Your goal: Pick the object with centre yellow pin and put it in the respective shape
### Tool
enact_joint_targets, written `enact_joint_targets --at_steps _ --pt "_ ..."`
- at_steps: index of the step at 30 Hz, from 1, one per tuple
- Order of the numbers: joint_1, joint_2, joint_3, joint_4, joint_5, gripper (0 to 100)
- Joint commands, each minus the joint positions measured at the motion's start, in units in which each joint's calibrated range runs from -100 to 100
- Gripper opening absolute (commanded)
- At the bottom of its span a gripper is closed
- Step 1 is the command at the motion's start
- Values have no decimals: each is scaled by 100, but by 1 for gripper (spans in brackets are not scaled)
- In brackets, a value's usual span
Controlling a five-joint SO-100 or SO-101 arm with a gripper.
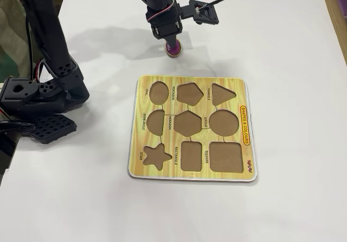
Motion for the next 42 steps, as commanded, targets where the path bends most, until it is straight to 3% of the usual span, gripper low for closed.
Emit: enact_joint_targets --at_steps 1,22,36,42 --pt "268 -646 216 12 28 5" --pt "1108 -2705 2230 12 23 5" --pt "1147 -3860 3561 20 28 5" --pt "1684 -4203 3705 297 530 5"
